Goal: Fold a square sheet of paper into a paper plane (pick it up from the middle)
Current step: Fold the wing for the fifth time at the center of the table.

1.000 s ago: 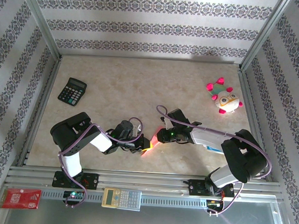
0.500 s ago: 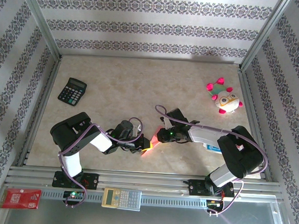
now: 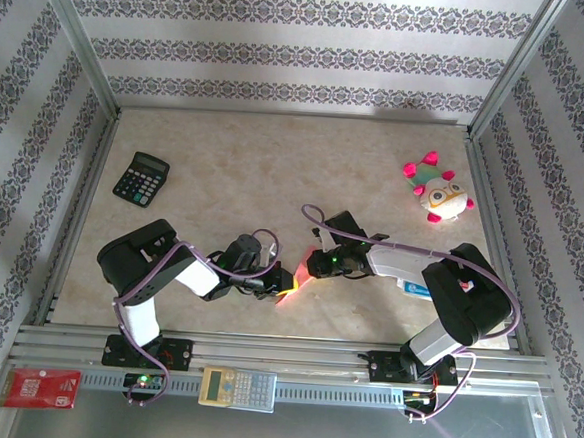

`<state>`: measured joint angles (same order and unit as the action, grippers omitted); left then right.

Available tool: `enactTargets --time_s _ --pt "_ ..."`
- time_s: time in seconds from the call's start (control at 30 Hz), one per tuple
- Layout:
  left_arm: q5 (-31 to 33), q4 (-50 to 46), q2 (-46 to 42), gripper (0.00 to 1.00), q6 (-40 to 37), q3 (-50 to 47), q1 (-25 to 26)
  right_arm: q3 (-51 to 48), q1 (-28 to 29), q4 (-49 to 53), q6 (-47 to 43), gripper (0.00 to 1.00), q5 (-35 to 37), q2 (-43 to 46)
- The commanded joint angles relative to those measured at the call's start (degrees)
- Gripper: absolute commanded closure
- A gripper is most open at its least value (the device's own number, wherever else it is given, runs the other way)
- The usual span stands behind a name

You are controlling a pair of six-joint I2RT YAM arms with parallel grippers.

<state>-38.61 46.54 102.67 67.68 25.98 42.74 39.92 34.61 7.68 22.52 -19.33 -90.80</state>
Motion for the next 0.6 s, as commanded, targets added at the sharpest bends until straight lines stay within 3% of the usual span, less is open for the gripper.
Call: enactTargets --time_s 0.0,0.57 --pt "2.2 -9.5 -1.3 0.95 -2.4 -0.1 0.1 -0.5 -0.6 2.0 -1.1 0.85 2.6 -2.1" --pt "5.9 -24.7 -16.5 0.68 -11.0 2.2 0.0 -0.2 -0.7 2.6 -1.4 0.86 1.7 -3.0"
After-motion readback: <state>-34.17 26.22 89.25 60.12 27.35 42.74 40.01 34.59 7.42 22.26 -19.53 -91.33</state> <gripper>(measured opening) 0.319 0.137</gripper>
